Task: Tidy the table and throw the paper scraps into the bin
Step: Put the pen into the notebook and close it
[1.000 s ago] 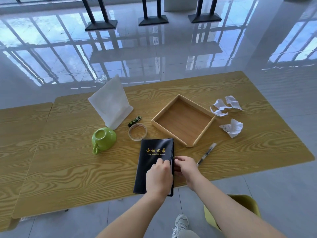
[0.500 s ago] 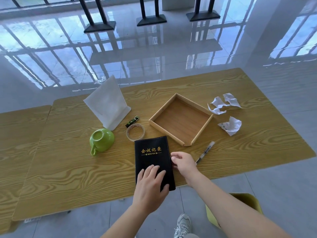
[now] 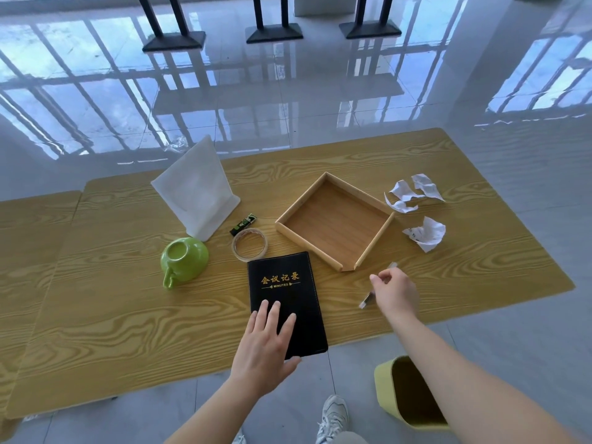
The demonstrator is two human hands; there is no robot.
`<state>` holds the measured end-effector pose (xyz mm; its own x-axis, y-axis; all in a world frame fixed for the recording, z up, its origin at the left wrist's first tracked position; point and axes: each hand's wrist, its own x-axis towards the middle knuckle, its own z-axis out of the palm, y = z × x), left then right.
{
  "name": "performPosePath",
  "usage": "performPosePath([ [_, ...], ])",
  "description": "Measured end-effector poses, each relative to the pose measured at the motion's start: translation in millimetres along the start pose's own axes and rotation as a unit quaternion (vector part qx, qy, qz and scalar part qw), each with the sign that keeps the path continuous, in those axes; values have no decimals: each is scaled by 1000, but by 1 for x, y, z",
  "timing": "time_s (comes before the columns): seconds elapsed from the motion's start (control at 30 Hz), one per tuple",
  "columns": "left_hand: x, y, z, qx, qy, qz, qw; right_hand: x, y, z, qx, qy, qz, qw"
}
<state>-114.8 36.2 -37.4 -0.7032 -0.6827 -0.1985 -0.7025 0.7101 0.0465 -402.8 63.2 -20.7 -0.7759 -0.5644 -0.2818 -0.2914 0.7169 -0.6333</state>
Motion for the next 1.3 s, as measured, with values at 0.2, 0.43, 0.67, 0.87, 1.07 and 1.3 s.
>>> performPosePath([
  [0.2, 1, -2, 3, 5, -24, 3, 1000, 21, 3, 3, -69, -9, 26, 997],
  [0.43, 1, 11, -6, -70, -16, -58, 996, 20, 8, 5, -94, -7, 46, 995],
  [0.67, 63, 51, -42, -83, 36, -200, 976, 8, 19, 8, -77, -14, 27, 997],
  [0.87, 88, 59, -29, -48, -38, -245, 968, 6, 25, 8, -57, -20, 16, 998],
  [1.07, 88, 59, -28, -62, -35, -246, 967, 7, 27, 7, -47, -27, 7, 999],
  [1.3, 83, 56, -32, -66, -45, -223, 972, 9, 24, 3, -31, -42, 26, 998],
])
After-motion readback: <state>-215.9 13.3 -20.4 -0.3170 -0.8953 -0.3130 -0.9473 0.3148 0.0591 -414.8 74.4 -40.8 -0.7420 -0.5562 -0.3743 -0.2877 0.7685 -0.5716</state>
